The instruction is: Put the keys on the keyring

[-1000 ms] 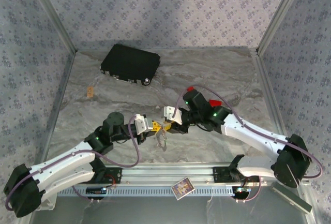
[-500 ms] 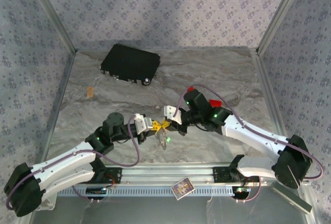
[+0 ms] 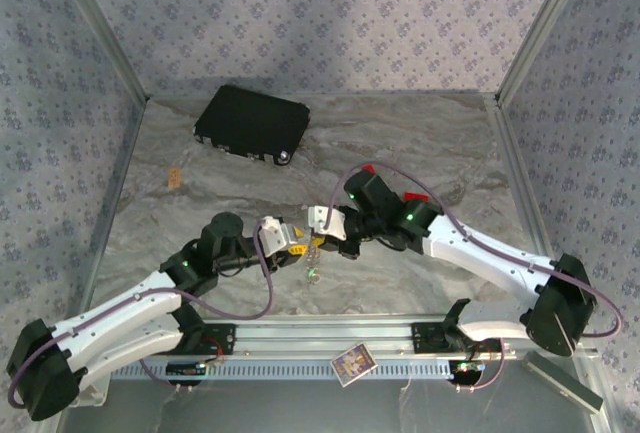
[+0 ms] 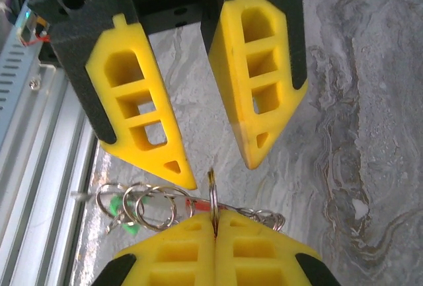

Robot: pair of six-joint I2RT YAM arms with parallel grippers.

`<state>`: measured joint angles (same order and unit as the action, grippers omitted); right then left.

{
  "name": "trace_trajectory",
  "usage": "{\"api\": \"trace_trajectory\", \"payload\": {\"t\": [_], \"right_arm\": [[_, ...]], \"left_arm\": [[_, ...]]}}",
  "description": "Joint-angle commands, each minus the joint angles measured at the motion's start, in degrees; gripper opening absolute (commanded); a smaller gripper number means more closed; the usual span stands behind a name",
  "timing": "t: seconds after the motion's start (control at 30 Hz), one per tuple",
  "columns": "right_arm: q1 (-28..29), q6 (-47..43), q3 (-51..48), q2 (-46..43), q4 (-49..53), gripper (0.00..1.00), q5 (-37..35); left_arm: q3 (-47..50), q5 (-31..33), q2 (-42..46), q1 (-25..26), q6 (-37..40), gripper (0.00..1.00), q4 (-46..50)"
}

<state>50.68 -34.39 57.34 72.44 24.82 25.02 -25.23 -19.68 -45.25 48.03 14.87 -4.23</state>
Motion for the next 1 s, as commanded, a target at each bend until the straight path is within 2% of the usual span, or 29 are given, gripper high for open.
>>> {"api": "trace_trajectory", "payload": {"t": [0.0,0.17,0.57,0.8,0.83,0.97], "right_arm": [[0.9,-3.1,3.0,1.2,4.8,0.00,-3.8],[1.9,-3.8,4.6,1.9,5.5,0.00,-4.7],[3.6,-4.5,5.6,2.8,5.9,0.00,-5.5],[3.7,-4.0,4.8,2.1,4.6,0.00,-5.2],[3.5,-3.9,4.4,1.8,4.1,0.03,-5.0],[1.3,-1.2,-0.2,-1.0,-1.6,0.28,-1.5]], "left_arm": [[-1.7,-0.2,1.0,0.3,2.0,0.29,2.4],[-2.4,-2.4,0.2,0.3,2.2,0.29,2.4],[-1.8,-2.8,0.1,0.3,1.9,0.23,-1.4],[-1.6,-3.1,0.3,0.3,1.9,0.06,-1.7],[-1.5,-3.1,0.3,0.3,2.0,0.04,-1.8],[-0.5,-3.3,0.7,0.3,1.3,0.00,-3.5]]}}
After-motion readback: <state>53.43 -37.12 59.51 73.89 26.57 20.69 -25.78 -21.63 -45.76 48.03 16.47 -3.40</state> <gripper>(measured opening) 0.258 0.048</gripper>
